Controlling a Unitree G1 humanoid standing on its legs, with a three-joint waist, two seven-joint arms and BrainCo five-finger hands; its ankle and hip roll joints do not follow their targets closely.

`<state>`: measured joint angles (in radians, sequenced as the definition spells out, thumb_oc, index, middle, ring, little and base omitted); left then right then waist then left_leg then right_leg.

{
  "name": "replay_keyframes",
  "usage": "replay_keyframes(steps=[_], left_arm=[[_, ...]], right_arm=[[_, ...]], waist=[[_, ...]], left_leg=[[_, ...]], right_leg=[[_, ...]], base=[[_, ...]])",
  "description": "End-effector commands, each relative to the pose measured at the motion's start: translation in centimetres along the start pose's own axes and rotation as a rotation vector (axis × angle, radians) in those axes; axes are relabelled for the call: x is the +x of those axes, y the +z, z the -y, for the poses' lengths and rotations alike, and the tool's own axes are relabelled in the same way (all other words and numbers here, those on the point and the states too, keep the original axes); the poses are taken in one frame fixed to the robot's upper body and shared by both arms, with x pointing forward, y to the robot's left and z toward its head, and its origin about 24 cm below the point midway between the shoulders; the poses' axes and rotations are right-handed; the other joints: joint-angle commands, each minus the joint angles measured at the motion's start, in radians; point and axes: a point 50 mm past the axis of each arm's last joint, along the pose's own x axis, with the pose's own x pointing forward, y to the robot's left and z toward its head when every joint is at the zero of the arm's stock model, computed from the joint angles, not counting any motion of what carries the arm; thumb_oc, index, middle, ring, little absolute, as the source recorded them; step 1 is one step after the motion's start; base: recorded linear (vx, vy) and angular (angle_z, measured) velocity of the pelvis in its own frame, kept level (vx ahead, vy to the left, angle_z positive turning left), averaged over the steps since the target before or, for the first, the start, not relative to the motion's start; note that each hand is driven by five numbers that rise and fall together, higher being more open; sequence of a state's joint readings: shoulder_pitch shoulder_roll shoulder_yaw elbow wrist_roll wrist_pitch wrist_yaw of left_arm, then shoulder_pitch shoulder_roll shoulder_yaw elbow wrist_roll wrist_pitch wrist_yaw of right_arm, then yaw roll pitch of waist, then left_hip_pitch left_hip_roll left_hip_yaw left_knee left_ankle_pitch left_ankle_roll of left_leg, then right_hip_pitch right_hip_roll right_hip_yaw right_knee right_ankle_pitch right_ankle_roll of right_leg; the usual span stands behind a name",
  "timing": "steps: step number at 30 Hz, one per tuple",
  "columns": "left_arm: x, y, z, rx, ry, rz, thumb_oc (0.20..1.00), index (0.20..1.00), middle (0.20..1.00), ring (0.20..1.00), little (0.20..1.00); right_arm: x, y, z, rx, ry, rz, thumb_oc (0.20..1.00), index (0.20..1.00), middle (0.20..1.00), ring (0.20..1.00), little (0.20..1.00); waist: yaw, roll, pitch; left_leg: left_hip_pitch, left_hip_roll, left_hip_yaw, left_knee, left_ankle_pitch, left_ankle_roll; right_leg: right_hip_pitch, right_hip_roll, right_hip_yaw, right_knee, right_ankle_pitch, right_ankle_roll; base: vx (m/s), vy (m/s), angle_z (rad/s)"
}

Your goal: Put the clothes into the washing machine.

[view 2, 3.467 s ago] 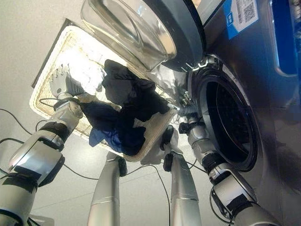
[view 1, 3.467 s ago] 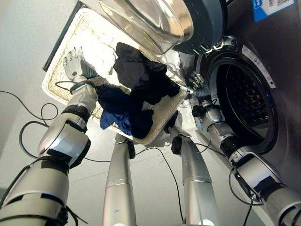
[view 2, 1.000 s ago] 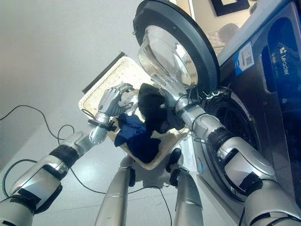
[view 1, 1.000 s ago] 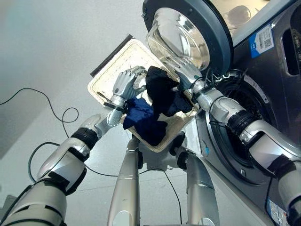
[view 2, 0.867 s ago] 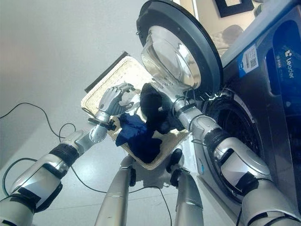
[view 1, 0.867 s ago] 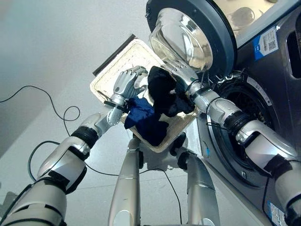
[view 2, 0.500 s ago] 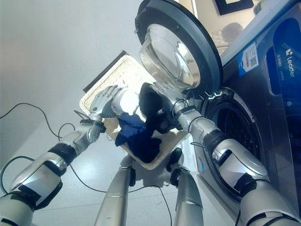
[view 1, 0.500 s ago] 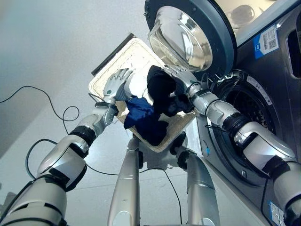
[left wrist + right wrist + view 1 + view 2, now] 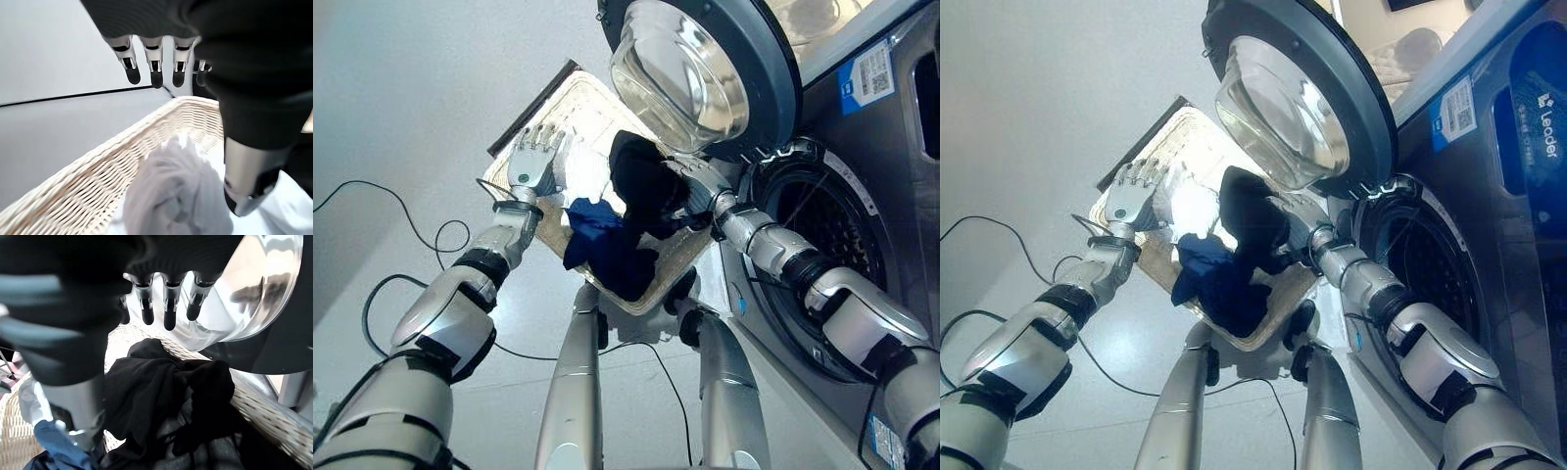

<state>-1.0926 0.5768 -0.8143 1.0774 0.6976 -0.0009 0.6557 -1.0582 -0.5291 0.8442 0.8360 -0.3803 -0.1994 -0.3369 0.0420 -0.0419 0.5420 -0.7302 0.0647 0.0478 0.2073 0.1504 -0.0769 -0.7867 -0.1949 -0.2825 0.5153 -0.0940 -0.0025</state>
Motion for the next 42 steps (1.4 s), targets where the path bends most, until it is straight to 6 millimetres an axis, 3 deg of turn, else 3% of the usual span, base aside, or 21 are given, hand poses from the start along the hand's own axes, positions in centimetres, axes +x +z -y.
replay_keyframes(steps=[1, 9, 15, 27, 32, 42], left_arm=[[1.6, 0.1, -1.6, 0.054, 0.028, -0.006, 1.000, 1.000, 1.000, 1.000, 1.000], [2.5, 1.7, -1.3, 0.113, -0.170, 0.119, 1.000, 1.000, 1.000, 1.000, 1.000], [2.2, 1.5, -0.2, 0.252, -0.341, 0.106, 1.000, 1.000, 1.000, 1.000, 1.000], [0.8, -2.4, 1.1, 0.468, -0.548, -0.217, 1.000, 1.000, 1.000, 1.000, 1.000], [0.1, -4.4, 0.6, 0.548, -0.533, -0.368, 1.000, 1.000, 1.000, 1.000, 1.000], [-0.7, -6.6, -0.5, 0.649, -0.603, -0.589, 1.000, 1.000, 1.000, 1.000, 1.000]], right_arm=[[0.3, -0.7, 2.3, 0.015, -0.068, 0.014, 1.000, 1.000, 1.000, 1.000, 1.000], [0.5, -0.5, 2.4, 0.035, -0.087, 0.004, 1.000, 1.000, 1.000, 1.000, 1.000], [0.6, -0.4, 2.3, 0.076, -0.096, -0.006, 1.000, 1.000, 1.000, 1.000, 1.000], [0.5, -0.2, 3.9, 0.191, -0.277, -0.004, 1.000, 1.000, 1.000, 1.000, 1.000], [0.7, 0.3, 4.5, 0.223, -0.301, 0.022, 1.000, 1.000, 1.000, 1.000, 1.000], [0.8, 0.9, 4.7, 0.248, -0.312, 0.062, 1.000, 1.000, 1.000, 1.000, 1.000]], waist=[[-0.022, 0.054, -0.022], [-0.042, 0.046, -0.022], [-0.054, 0.042, -0.022], [-0.074, 0.021, -0.022], [-0.079, 0.008, -0.022], [-0.079, 0.005, -0.022]], left_leg=[[-0.015, -0.031, 0.087, 0.034, -0.060, -0.033], [-0.045, -0.028, 0.103, 0.025, -0.051, -0.037], [-0.065, -0.024, 0.113, 0.019, -0.045, -0.037], [-0.139, -0.025, 0.113, 0.006, -0.024, -0.042], [-0.174, -0.023, 0.108, 0.010, -0.016, -0.042], [-0.188, -0.024, 0.100, 0.008, -0.008, -0.044]], right_leg=[[0.001, 0.032, -0.015, -0.081, 0.098, 0.130], [-0.031, 0.042, -0.002, -0.104, 0.121, 0.138], [-0.053, 0.049, 0.008, -0.126, 0.139, 0.143], [-0.115, 0.060, 0.017, -0.162, 0.174, 0.148], [-0.141, 0.061, 0.017, -0.172, 0.186, 0.147], [-0.155, 0.060, 0.016, -0.174, 0.192, 0.143]], base=[[0.00, 0.036, -0.10], [0.00, 0.010, -0.02], [0.00, 0.000, 0.00], [0.00, 0.005, -0.03], [0.00, -0.016, 0.00], [0.00, -0.004, 0.00]])
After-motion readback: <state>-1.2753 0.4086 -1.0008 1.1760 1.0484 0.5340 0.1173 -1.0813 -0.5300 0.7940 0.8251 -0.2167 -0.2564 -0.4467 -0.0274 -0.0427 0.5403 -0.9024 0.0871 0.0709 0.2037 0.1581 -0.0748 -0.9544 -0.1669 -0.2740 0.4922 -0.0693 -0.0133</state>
